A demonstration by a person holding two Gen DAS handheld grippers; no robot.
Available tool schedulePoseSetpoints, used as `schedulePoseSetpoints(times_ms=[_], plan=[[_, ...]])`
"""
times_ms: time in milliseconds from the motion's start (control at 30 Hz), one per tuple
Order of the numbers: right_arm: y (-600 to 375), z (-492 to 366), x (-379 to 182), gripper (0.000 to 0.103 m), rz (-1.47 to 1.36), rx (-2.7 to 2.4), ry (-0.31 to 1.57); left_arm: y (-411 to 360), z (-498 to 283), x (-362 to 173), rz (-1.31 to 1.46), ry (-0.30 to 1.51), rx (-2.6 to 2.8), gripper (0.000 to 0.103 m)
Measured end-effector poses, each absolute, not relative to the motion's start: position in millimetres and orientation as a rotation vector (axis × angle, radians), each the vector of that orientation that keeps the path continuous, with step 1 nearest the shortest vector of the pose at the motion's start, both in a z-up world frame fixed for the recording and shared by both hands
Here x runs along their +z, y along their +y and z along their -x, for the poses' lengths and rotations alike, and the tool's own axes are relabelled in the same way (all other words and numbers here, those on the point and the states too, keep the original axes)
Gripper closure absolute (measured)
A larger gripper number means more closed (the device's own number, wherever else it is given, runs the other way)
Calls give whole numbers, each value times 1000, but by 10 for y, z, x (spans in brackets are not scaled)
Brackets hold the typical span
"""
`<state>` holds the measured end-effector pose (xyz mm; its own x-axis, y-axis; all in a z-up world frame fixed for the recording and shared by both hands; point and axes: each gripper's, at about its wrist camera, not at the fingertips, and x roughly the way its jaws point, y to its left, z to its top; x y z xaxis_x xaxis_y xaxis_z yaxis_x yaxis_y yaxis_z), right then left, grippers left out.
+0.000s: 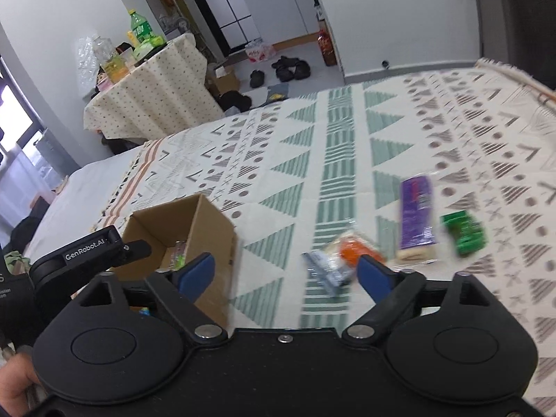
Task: Organize snacks
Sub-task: 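Withdraw both grippers from the box toward the remaining snacks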
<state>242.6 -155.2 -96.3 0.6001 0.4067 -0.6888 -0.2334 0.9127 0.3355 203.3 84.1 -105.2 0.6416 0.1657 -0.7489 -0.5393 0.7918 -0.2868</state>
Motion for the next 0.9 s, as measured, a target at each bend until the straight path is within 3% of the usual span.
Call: schedulePoseSetpoints(times_ms=[200,900], plan=[[-1908,-2275,-893,2,-221,351,837,529,-1978,-937,471,777,355,0],[-2872,-1958,-818,0,-383,216,820,-275,-1815,-774,372,830,163,0]])
